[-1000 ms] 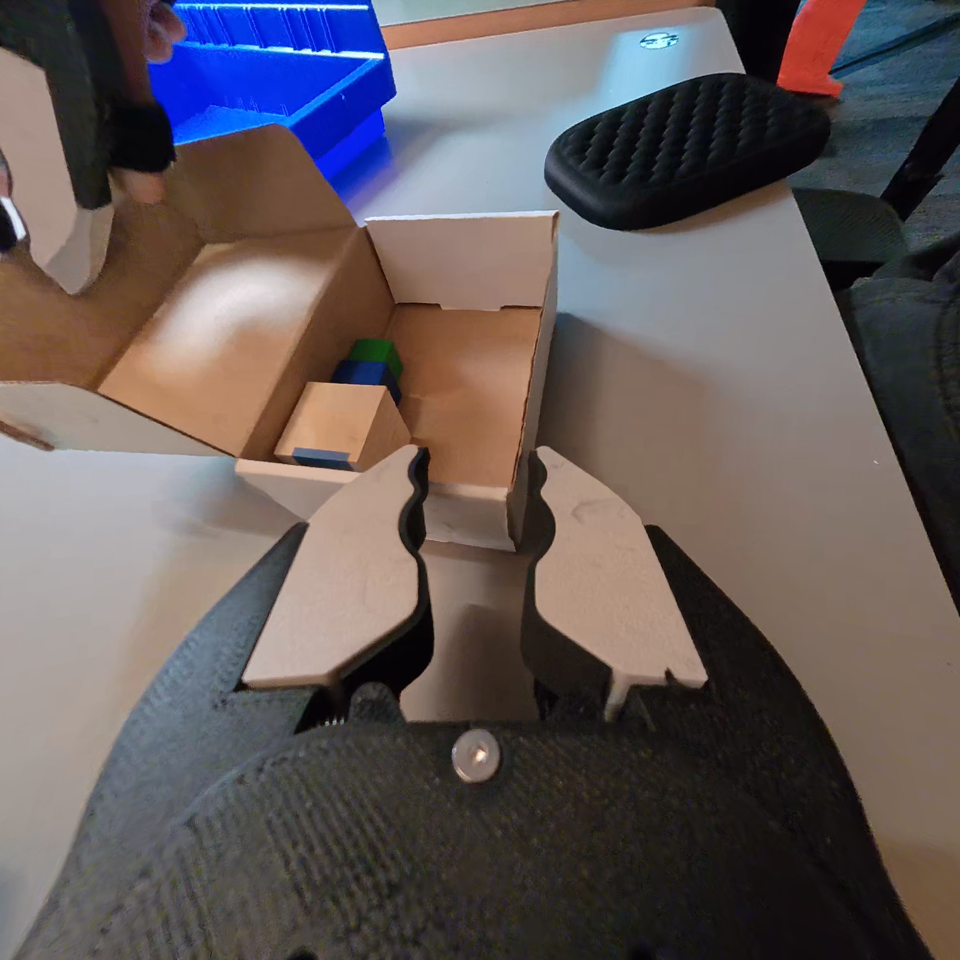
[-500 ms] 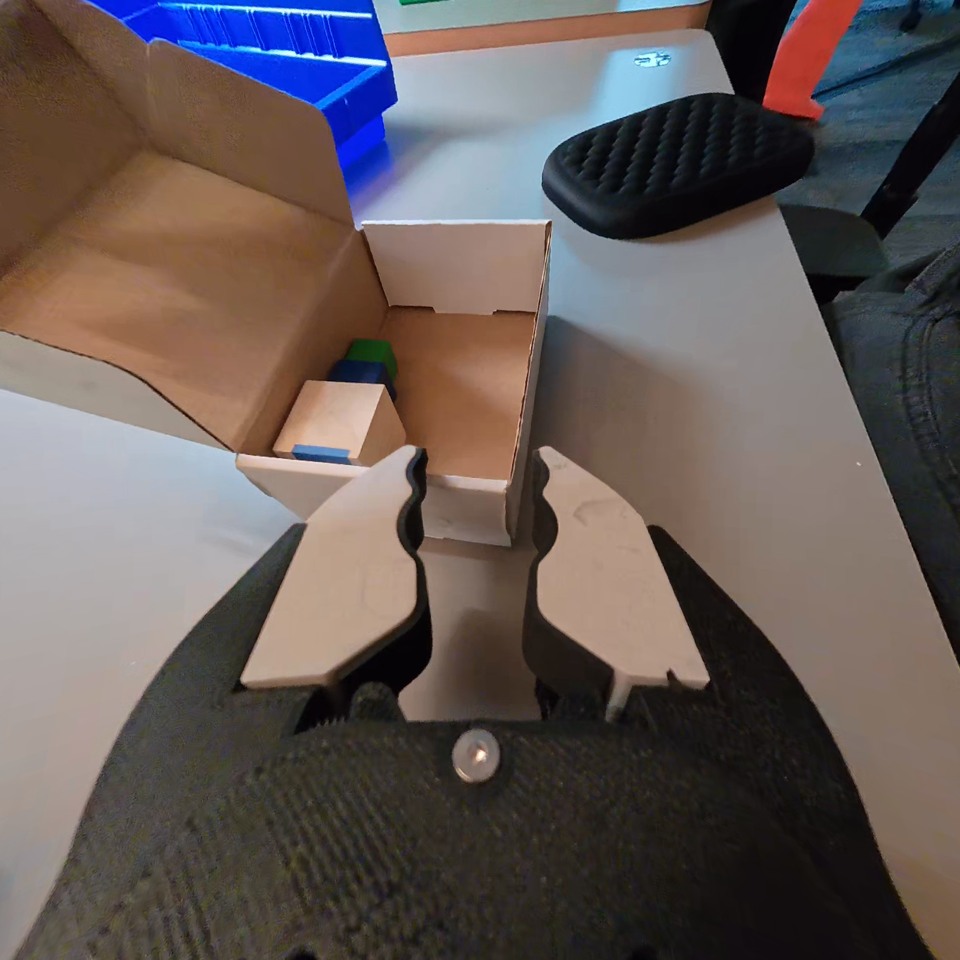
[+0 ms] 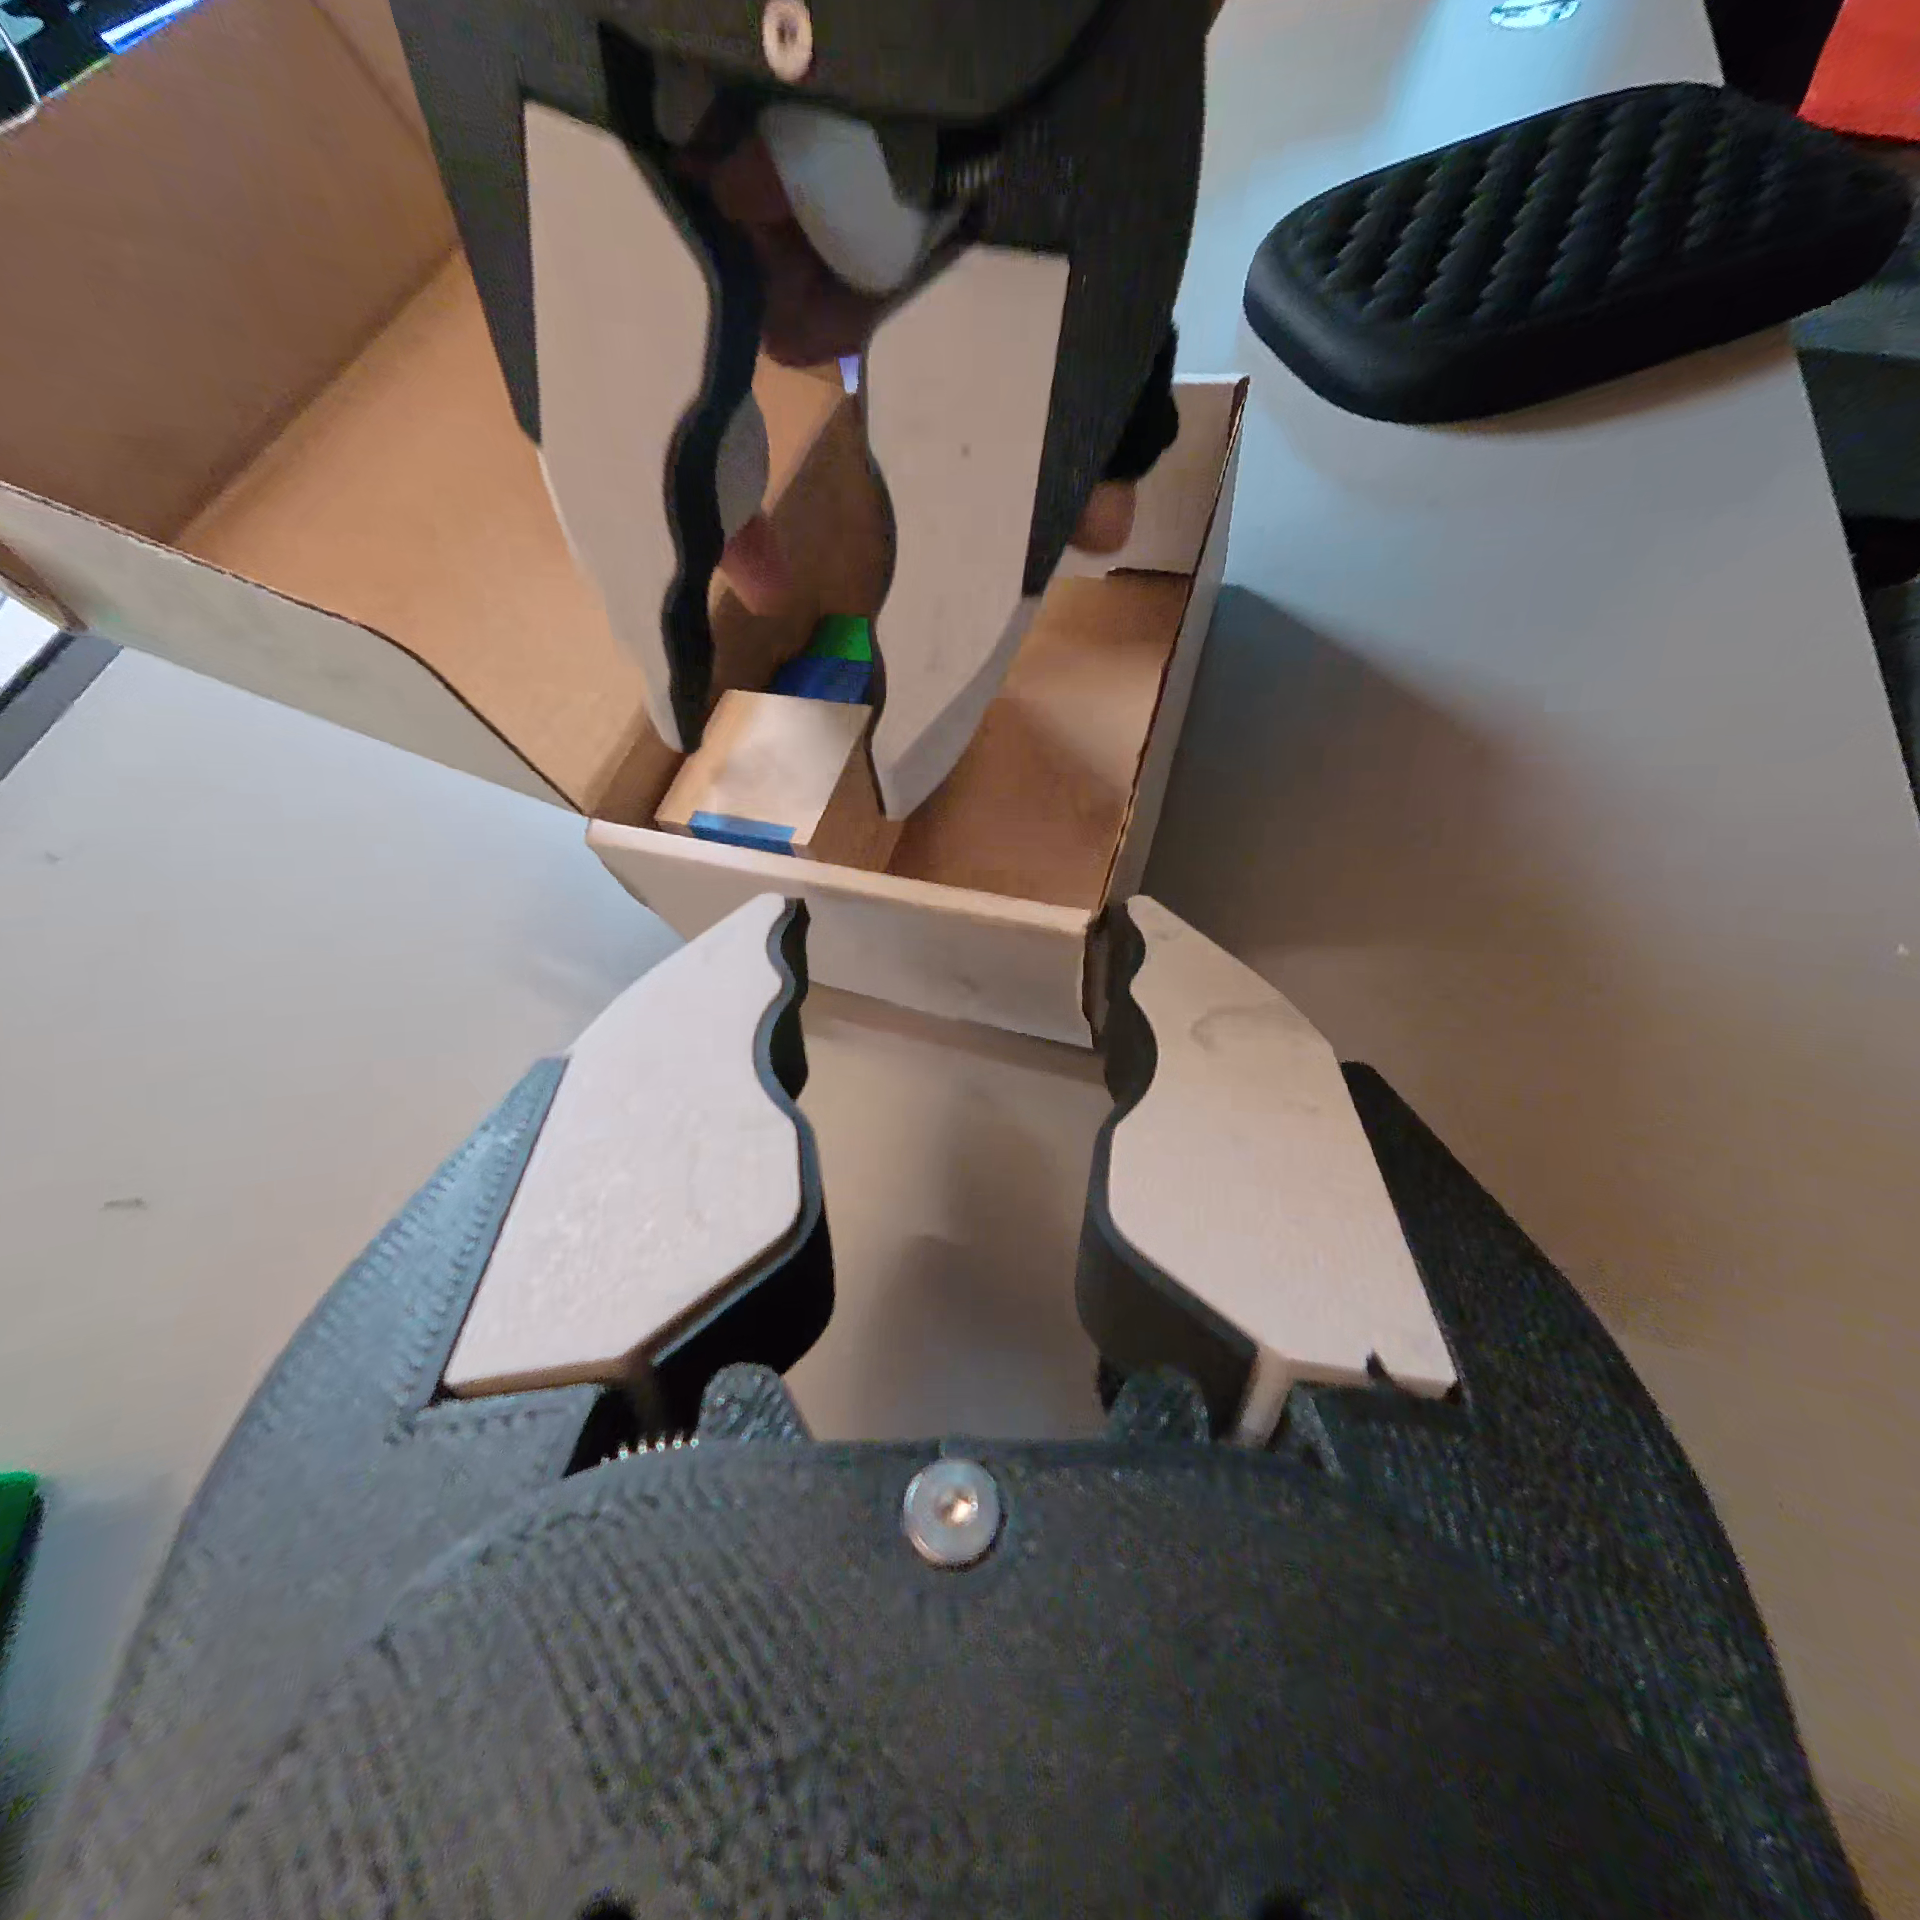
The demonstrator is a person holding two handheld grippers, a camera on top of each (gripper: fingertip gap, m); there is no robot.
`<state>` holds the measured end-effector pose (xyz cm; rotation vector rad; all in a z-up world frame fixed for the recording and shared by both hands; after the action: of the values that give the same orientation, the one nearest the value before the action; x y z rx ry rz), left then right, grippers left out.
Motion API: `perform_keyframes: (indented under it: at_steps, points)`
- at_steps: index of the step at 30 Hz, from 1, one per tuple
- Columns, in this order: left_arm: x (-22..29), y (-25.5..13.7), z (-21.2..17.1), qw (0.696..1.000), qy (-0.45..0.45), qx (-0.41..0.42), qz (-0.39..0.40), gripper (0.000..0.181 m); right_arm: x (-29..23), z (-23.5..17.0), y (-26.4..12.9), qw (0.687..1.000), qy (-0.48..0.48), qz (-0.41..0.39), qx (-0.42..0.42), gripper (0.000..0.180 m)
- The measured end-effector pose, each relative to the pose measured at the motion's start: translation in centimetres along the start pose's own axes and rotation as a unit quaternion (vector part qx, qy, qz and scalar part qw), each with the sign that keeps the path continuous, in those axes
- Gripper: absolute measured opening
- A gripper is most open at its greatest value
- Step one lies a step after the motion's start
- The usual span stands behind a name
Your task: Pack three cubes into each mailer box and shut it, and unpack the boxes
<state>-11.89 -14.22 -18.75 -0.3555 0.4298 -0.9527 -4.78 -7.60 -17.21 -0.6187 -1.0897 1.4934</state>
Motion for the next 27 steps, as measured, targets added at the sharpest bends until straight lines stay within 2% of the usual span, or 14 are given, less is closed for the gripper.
perform_keyframes:
  at_steps: [6, 10, 15, 18, 20, 24, 27]
  points:
    - [0.4, 0.3, -0.2, 1.0, 0.014, -0.014, -0.004, 0.05, -0.4, -0.5, 0.9, 0.997, -0.052, -0.04, -0.034, 0.032]
    - [0.8, 0.4, -0.3, 0.999, 0.026, -0.018, -0.011, 0.051, -1.7, -0.9, 0.4, 0.997, -0.071, -0.023, -0.022, 0.031]
    - [0.9, 0.4, -0.2, 0.999, 0.027, -0.015, -0.012, 0.053, -3.3, -1.4, -0.6, 0.996, -0.076, 0.039, -0.004, 0.029]
    - [0.9, 0.3, -0.1, 1.0, 0.026, -0.011, -0.011, 0.053, -3.0, -1.5, -1.0, 0.996, -0.068, 0.052, -0.001, 0.041]
    - [0.9, 0.3, 0.0, 1.0, 0.023, -0.008, -0.01, 0.057, -2.9, -1.5, -1.0, 0.996, -0.06, 0.072, -0.009, 0.048]
    - [0.7, 0.3, 0.3, 1.0, 0.013, -0.001, -0.002, 0.069, -2.8, -1.4, -0.1, 0.993, -0.063, 0.088, -0.042, 0.051]
    - [0.4, 0.1, 0.6, 1.0, -0.001, 0.011, 0.012, 0.075, -2.5, -1.2, 0.3, 0.993, -0.076, 0.077, -0.055, 0.041]
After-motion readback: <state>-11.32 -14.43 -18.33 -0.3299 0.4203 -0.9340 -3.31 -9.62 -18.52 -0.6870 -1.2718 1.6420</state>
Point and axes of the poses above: each gripper's, where its closed fingertips meet, y out along the fingers, z out of its top, x = y × z across the jaws, the point moved 5 cm from there along -y, back along the fingers, and after that the axes turned 5 degrees about z, right-handed, at the moved point
